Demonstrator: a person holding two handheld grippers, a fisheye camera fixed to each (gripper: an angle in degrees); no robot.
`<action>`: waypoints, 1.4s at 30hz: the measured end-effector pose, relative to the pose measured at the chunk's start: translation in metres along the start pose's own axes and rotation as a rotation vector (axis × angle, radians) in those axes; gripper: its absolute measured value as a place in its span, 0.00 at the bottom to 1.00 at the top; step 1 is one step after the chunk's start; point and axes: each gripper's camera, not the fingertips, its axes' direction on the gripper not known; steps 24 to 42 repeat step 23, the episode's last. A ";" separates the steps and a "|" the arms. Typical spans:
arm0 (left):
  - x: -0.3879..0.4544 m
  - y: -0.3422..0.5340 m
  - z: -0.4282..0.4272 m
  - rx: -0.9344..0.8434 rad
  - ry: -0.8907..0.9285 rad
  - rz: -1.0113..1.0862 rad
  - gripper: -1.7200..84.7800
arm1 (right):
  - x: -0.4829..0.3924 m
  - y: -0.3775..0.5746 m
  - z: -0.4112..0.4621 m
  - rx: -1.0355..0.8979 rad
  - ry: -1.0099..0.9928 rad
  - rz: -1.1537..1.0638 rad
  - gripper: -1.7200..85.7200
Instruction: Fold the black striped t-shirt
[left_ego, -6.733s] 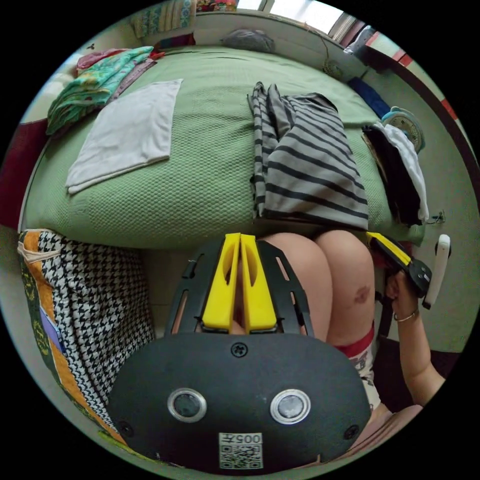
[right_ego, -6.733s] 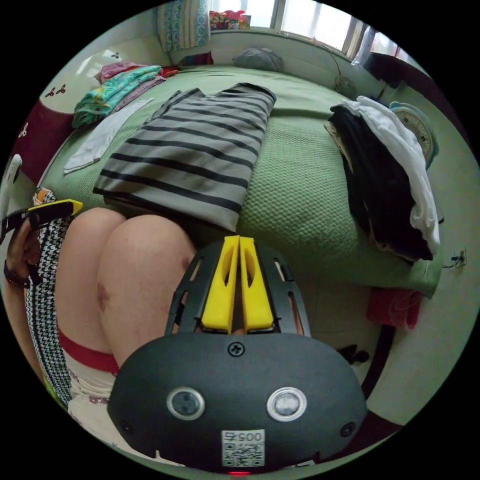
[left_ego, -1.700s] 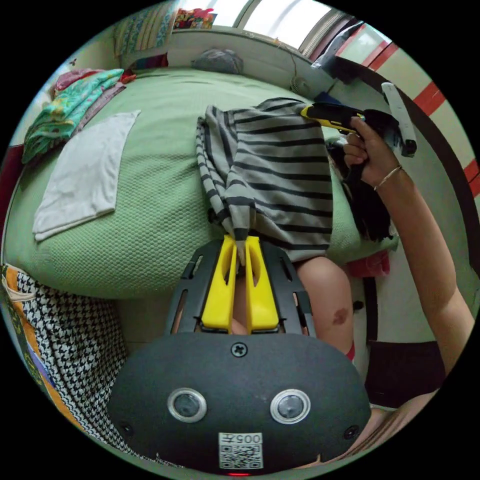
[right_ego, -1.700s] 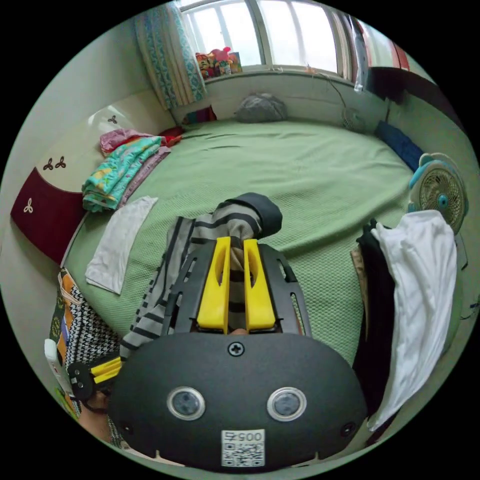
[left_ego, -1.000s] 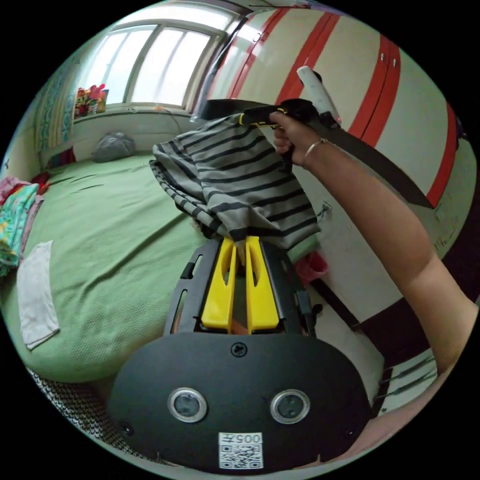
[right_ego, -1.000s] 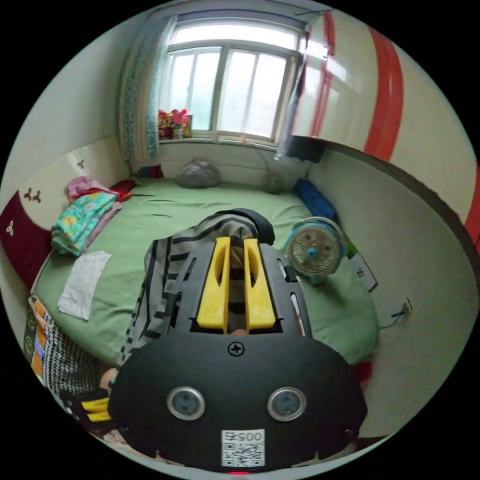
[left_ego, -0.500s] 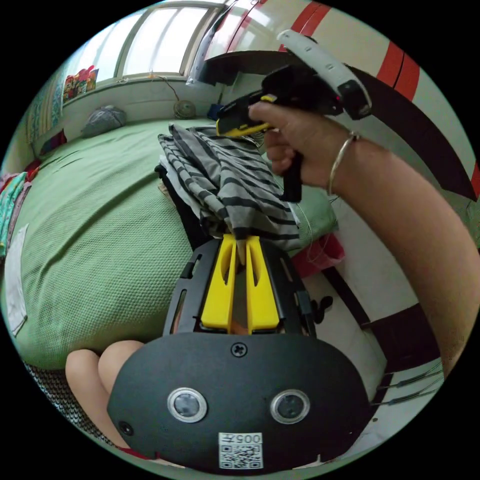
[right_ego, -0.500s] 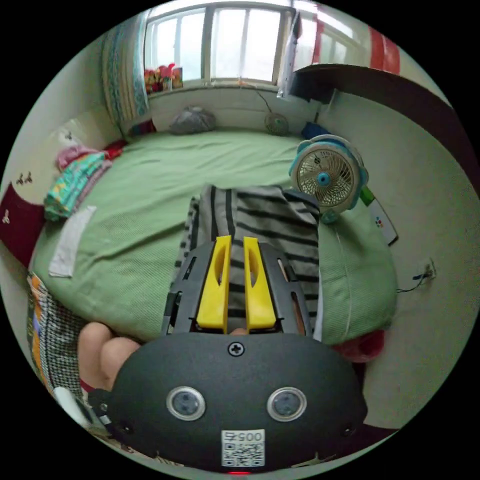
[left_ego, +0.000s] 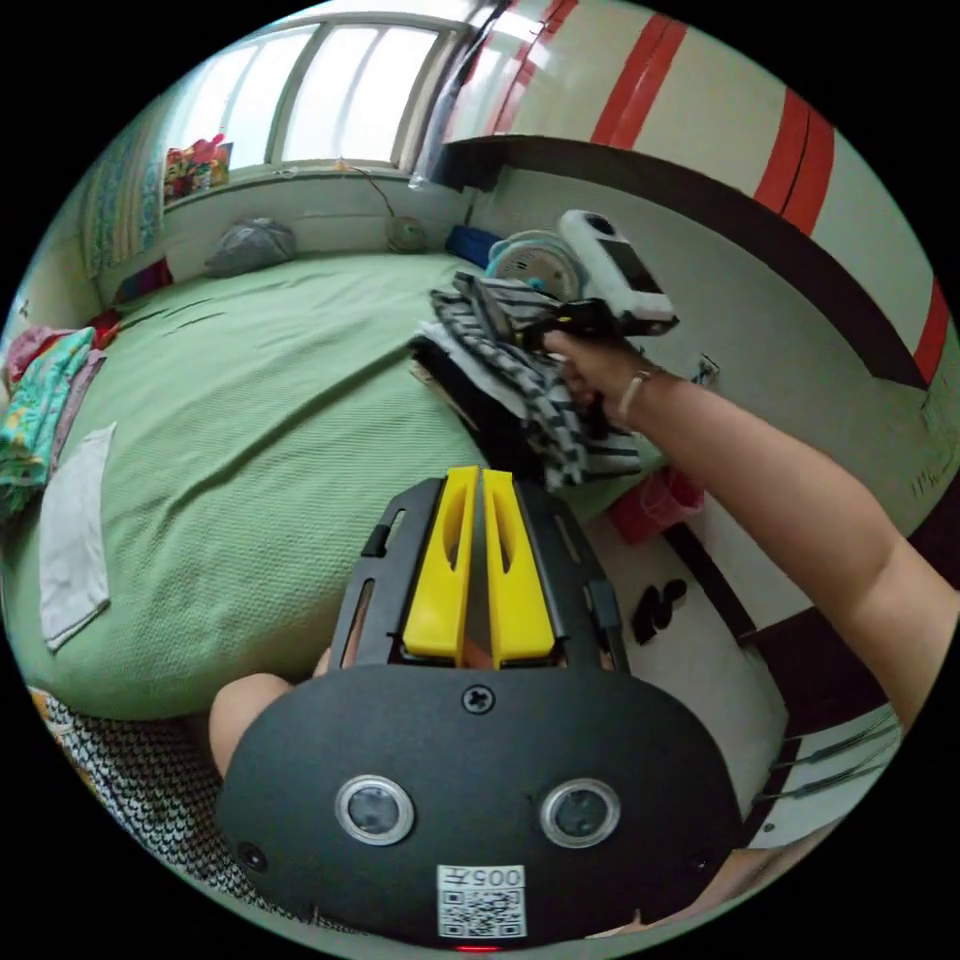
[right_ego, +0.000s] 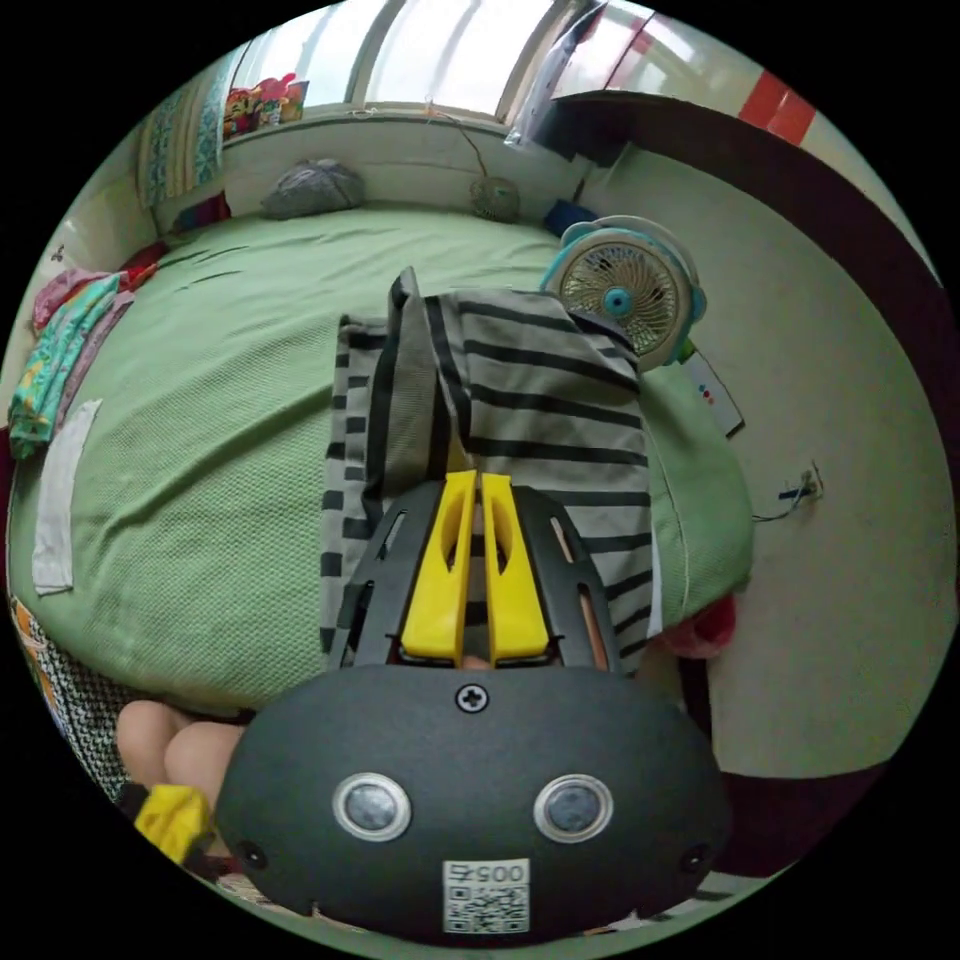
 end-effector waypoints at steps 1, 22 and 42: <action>-0.021 0.000 -0.007 0.008 -0.046 -0.024 0.03 | 0.001 0.002 -0.005 0.005 -0.021 0.012 0.02; -0.357 0.014 -0.005 -0.070 -0.307 -0.558 0.01 | -0.243 -0.009 -0.008 0.089 -0.435 -0.413 0.09; -0.363 0.017 -0.013 -0.029 -0.352 -0.537 0.01 | -0.268 -0.015 -0.006 0.097 -0.469 -0.455 0.10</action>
